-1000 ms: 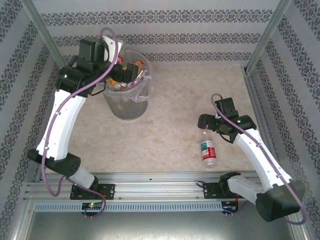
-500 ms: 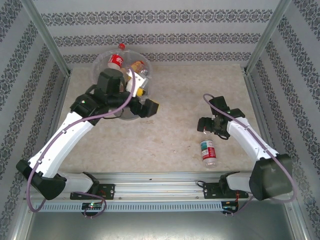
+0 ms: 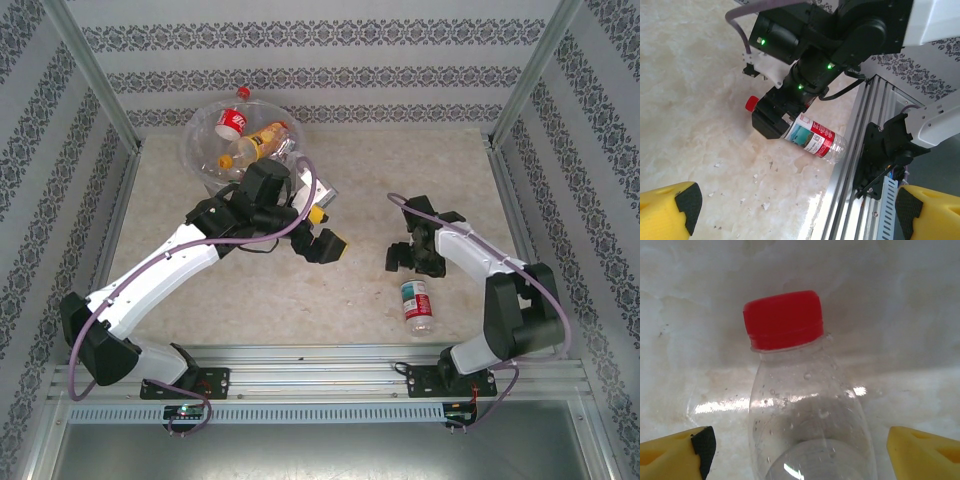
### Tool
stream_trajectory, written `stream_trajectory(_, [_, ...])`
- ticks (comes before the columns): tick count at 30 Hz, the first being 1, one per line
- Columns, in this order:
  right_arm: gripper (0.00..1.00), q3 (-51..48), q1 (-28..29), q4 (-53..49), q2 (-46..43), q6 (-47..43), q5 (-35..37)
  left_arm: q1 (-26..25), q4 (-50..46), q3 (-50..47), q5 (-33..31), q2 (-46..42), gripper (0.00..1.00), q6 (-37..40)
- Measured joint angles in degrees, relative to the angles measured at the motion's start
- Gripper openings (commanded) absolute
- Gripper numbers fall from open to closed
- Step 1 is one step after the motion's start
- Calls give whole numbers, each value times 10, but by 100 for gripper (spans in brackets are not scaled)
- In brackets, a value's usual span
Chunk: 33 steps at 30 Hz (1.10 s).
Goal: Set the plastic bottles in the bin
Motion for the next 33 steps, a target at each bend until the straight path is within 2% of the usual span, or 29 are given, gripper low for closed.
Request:
stream_trajectory(4, [81,0,8,9,27,1,2,0,0,0,-1,0,100,0])
stream_trajectory(12, [59,0,15,13,35,4,18,0,1,0,-8,5,100,0])
stream_trajectory(19, [55,-1,15,28,-33,12,-1,0,16,-2,-16,16,100,-16])
stream_trajectory(28, [53,29,8,82,-187,74,-103,0,70,-42,-26,40,100,-67])
stream_trajectory(33, [50,41,3,153,-228,139,-177,0,119,-71,-15,41,100,-101])
